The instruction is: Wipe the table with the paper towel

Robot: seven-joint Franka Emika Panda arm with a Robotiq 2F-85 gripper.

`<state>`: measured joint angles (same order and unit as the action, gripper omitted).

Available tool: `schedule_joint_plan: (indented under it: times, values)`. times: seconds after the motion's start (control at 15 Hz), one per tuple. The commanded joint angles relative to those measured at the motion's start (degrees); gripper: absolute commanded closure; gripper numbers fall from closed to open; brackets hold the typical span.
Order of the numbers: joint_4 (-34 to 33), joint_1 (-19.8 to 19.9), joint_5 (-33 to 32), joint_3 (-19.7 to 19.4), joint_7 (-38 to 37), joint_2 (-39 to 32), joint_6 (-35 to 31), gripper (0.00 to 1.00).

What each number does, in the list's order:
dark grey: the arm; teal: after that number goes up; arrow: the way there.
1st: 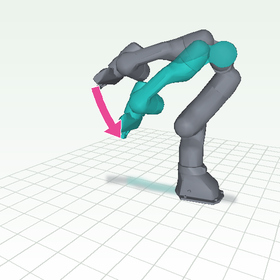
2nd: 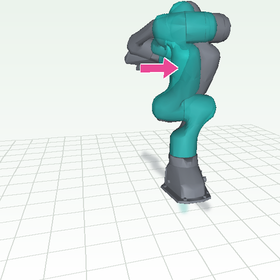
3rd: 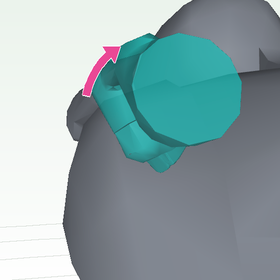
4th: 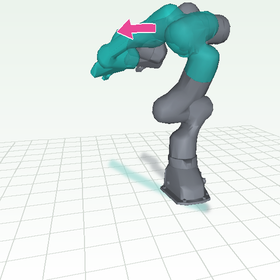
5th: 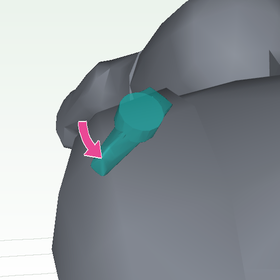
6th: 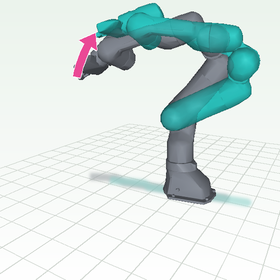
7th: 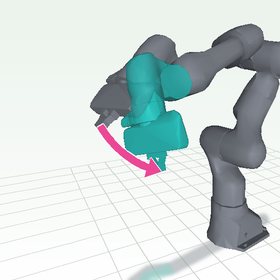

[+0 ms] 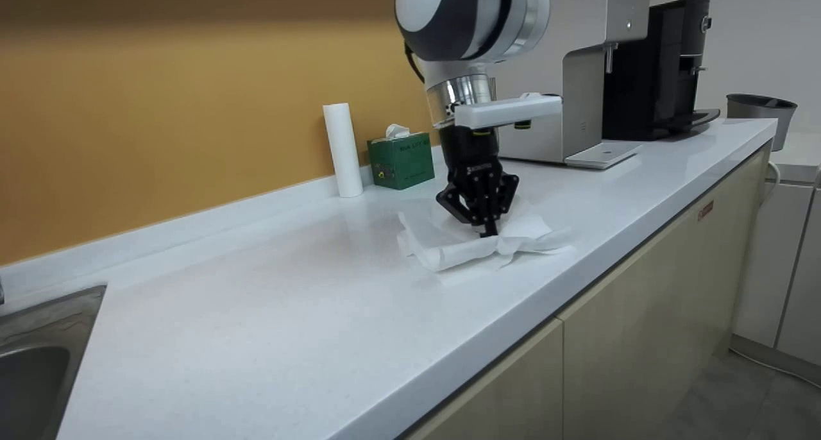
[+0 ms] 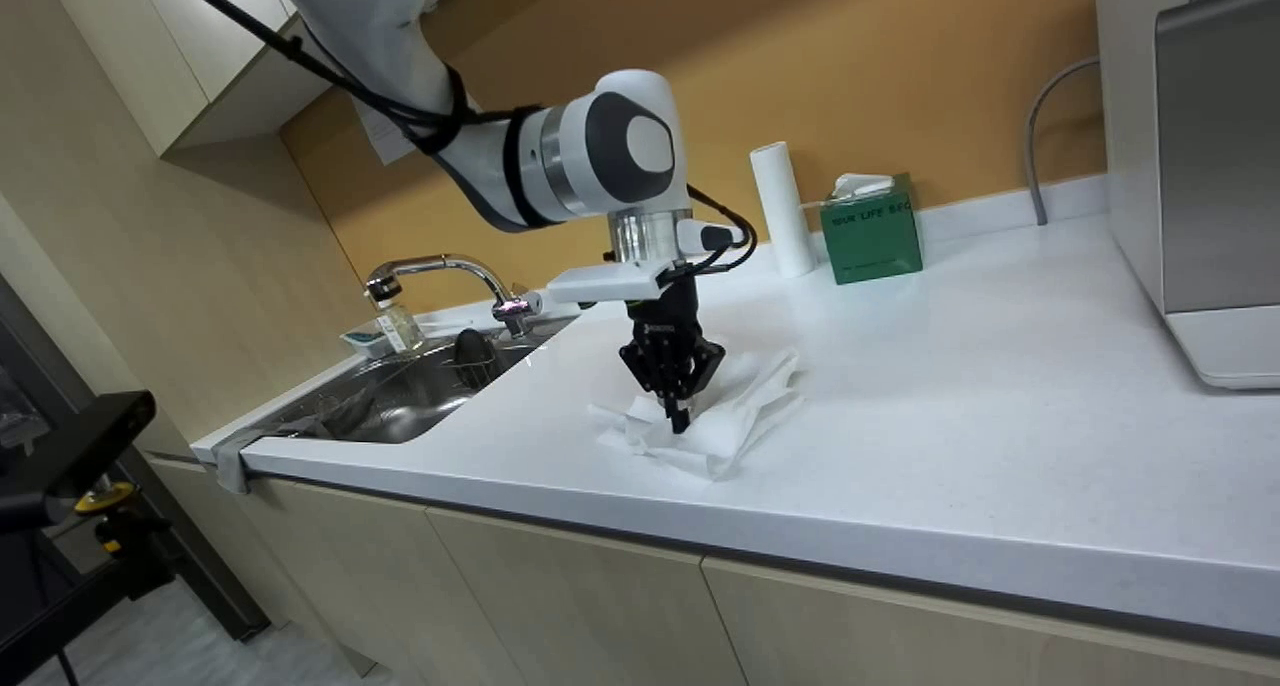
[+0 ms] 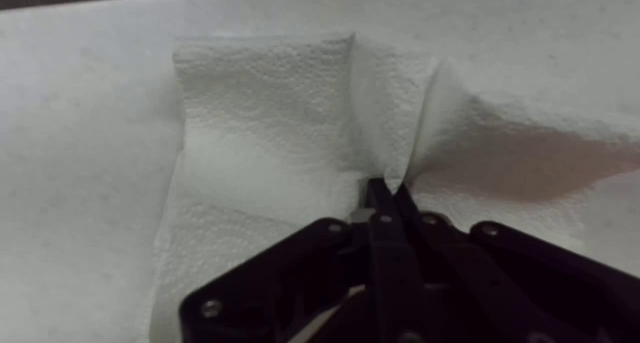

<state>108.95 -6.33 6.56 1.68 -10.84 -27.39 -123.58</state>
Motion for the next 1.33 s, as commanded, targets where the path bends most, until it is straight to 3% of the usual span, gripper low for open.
schedule_joint_plan:
  times: [0.0, 0.47, 0.87, 0.93, 1.0, 1.13, 1.27]
  values:
    - [10.4, 1.3, -1.6, -3.5, -5.0, 4.6, -5.3, 0.99]
    - [11.2, 5.3, -3.9, -9.2, -10.0, 4.3, -8.1, 0.99]
    - [8.0, 6.9, -3.2, -9.8, -10.4, 2.9, -8.3, 0.99]
    - [7.8, 6.9, -2.8, -9.6, -10.5, 3.3, -8.3, 0.97]
    - [7.7, 6.7, -2.7, -9.6, -10.9, 3.8, -8.3, 0.72]
    - [8.1, 5.6, -3.6, -10.4, -15.0, 4.8, -9.8, 0.69]
    - [8.3, 4.8, -2.7, -10.9, -21.1, 5.8, -9.9, 0.55]
